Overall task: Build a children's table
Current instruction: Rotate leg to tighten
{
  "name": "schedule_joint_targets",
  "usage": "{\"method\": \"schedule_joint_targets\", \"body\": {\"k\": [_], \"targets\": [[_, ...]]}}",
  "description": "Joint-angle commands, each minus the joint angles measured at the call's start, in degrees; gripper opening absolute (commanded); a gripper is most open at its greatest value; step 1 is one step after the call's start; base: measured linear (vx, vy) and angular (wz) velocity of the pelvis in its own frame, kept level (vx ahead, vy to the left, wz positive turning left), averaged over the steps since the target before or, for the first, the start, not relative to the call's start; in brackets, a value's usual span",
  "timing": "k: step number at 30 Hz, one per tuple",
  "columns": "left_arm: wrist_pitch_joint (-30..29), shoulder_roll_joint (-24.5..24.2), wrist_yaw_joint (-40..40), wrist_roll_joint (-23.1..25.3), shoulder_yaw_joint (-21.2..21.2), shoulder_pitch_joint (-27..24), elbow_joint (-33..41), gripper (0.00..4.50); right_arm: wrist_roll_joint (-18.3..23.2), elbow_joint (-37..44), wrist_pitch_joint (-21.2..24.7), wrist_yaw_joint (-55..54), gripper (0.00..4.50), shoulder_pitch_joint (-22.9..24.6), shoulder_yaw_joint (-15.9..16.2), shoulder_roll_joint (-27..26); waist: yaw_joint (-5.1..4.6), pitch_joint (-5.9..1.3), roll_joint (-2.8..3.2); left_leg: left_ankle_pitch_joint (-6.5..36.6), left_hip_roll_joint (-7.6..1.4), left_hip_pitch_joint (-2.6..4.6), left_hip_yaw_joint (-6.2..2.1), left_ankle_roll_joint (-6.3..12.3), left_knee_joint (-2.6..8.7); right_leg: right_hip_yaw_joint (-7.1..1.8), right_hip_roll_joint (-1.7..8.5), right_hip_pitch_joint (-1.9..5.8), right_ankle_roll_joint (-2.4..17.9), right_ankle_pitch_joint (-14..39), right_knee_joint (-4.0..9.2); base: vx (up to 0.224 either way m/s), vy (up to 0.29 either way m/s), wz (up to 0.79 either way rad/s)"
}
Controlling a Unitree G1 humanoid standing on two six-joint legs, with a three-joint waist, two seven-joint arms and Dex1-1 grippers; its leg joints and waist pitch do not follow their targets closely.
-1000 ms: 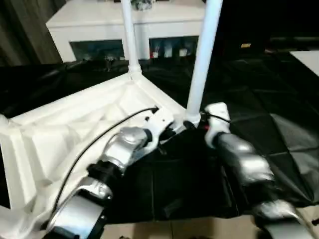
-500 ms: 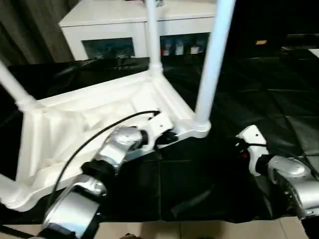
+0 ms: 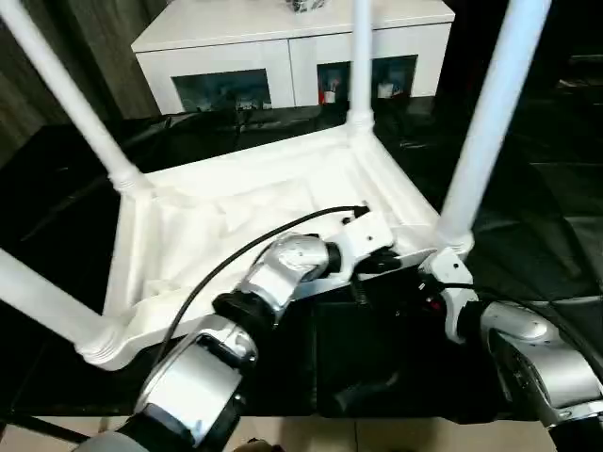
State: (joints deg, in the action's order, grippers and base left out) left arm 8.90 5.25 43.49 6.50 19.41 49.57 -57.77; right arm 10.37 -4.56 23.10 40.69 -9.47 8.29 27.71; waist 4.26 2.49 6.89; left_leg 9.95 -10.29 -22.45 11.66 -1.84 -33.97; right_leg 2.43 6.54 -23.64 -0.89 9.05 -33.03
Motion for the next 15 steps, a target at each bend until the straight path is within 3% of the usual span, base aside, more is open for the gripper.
{"method": "schedule_joint_targets", "body": {"k": [1, 3, 5, 6, 7, 8, 9, 11, 13, 14, 15], "targets": [[6.1, 1.2, -2.5, -2.6, -3.2, 2.5, 1.8, 0.0, -0.4, 0.7, 0.9, 0.2, 3.76, -0.9, 1.0, -0.4, -0.35, -4.22, -3.11, 10.7, -1.8, 0.72, -1.13, 7.6, 3.27, -0.71, 1.54, 2.9, 10.8, 15.7, 4.0, 0.0, 0.0, 0.0], [5.4, 0.5, -1.9, -2.6, -3.5, 2.4, 0.7, 0.55, -0.4, 0.6, 1.0, 0.5, 3.77, -1.3, 1.4, -0.6, -0.59, -4.1, -3.42, 10.3, -1.71, 0.46, -1.13, 8.05, 3.28, -0.61, 1.54, 2.92, 10.7, 15.6, 4.03, 0.0, 0.0, 0.0], [5.2, 0.1, -2.4, -2.3, -3.7, 2.4, 0.1, 0.55, -0.7, 0.3, 0.9, 0.6, 3.77, -1.4, 1.7, -0.4, -0.51, -4.34, -3.35, 10.0, -1.79, 0.6, -1.14, 8.25, 3.15, -0.61, 1.66, 2.89, 11.2, 14.9, 3.94, 0.0, 0.0, 0.0], [4.8, -0.4, -3.2, -1.7, -3.6, 2.4, -0.6, 0.68, -1.1, -0.1, 0.7, 0.9, 3.77, -1.7, 1.9, -0.3, -0.48, -4.49, -3.6, 9.1, -1.86, 0.5, -1.21, 8.68, 3.04, -0.6, 1.64, 2.85, 11.7, 13.2, 3.52, 0.0, 0.0, 0.0], [5.0, -0.7, -3.9, -1.3, -3.5, 2.5, -0.9, 0.68, -1.0, -0.2, 0.7, 1.1, 3.77, -1.8, 1.9, -0.3, -0.56, -4.19, -3.58, 9.5, -1.97, 0.51, -1.19, 8.81, 3.23, -0.57, 1.55, 2.66, 11.7, 13.6, 3.84, 0.0, 0.0, 0.0], [5.0, -0.7, -4.0, -1.2, -3.5, 2.5, -1.0, 0.8, -1.0, -0.2, 0.7, 1.1, 3.77, -1.9, 1.9, -0.3, -0.64, -4.32, -4.0, 9.5, -1.89, 0.38, -1.23, 8.84, 3.11, -0.51, 1.63, 2.88, 11.5, 13.6, 3.6, 0.0, 0.0, 0.0], [4.9, -1.0, -5.7, -0.8, -3.7, 2.8, -1.7, 0.95, -0.9, -0.3, 0.7, 1.7, 3.77, -2.1, 2.0, -0.2, -0.68, -4.26, -3.82, 9.4, -2.01, 0.44, -1.24, 8.85, 3.15, -0.53, 1.5, 2.69, 11.6, 12.9, 3.59, 0.0, 0.0, 0.0], [5.0, -1.6, -9.0, 0.3, -4.1, 3.6, -3.6, 0.97, -0.9, -0.3, 0.7, 3.0, 3.77, -2.4, 2.4, 0.6, -0.87, -4.31, -4.48, 9.1, -2.03, 0.35, -1.26, 8.92, 3.1, -0.51, 1.5, 2.83, 12.0, 11.3, 3.43, 0.0, 0.0, 0.0], [5.2, -2.2, -10.1, 0.9, -4.1, 4.0, -4.3, 1.19, -0.7, 0.0, 0.5, 4.1, 3.77, -2.4, 2.5, 1.5, -0.87, -4.26, -4.36, 9.6, -2.01, 0.42, -1.27, 8.97, 3.09, -0.49, 1.5, 2.82, 12.2, 11.0, 3.42, 0.0, 0.0, 0.0], [5.3, -2.6, -10.3, 0.9, -4.4, 4.1, -4.4, 1.31, -0.4, 0.5, 0.4, 5.1, 3.77, -2.3, 2.5, 2.3, -0.82, -4.23, -4.74, 10.1, -2.03, 0.5, -1.22, 8.72, 3.12, -0.54, 1.55, 2.84, 12.2, 11.4, 3.48, 0.0, 0.0, 0.0], [5.3, -2.7, -10.1, 0.8, -4.5, 4.1, -4.4, 1.36, -0.2, 0.7, 0.4, 5.5, 3.77, -2.3, 2.4, 2.6, -0.7, -4.25, -4.68, 10.1, -2.04, 0.55, -1.23, 8.65, 3.1, -0.56, 1.58, 2.87, 12.3, 11.4, 3.42, 0.0, 0.0, 0.0]]}}
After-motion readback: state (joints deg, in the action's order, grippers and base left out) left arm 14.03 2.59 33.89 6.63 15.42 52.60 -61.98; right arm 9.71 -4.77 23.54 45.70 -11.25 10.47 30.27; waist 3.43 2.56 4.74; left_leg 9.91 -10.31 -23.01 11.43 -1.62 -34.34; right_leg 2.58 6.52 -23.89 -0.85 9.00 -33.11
